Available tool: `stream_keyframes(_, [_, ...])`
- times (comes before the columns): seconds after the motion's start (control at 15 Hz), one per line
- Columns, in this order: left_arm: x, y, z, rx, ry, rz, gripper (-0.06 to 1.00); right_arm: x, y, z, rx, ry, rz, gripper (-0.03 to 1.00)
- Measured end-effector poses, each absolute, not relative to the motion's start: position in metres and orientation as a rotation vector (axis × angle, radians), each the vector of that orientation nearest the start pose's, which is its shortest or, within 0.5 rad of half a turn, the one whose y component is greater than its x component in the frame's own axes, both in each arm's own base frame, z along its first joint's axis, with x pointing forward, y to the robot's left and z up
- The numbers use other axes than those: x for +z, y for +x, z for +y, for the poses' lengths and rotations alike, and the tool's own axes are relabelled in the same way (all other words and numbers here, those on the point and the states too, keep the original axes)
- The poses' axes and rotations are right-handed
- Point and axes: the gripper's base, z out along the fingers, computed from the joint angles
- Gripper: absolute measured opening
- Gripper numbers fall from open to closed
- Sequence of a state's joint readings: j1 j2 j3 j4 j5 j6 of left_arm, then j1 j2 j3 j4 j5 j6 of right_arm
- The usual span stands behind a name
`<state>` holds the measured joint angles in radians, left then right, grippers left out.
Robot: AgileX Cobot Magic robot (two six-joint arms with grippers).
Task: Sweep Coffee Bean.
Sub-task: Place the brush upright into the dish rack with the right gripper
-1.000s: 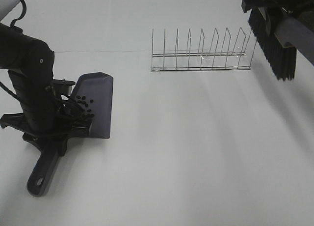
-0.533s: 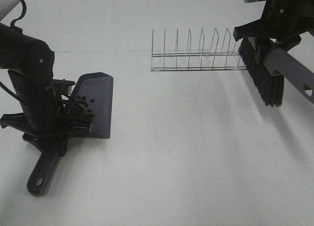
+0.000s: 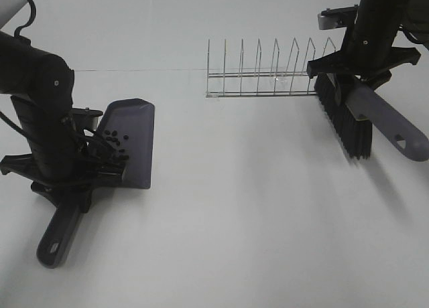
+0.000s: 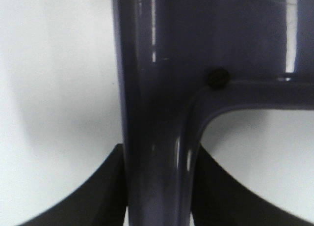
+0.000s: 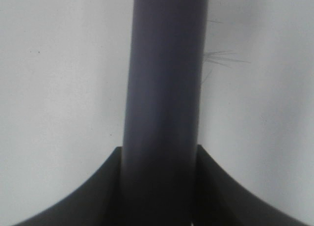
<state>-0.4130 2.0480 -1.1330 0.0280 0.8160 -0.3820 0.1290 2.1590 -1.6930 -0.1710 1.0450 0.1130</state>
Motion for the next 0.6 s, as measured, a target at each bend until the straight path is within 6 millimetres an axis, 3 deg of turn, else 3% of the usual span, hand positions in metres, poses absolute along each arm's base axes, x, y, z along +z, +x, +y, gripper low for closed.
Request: stream_keyframes(0.6, [0.096, 0.315, -0.136, 0.074, 0.083, 3.198, 0.32, 0.175, 0.459, 0.046, -0.187, -0.143, 2.873, 0.28])
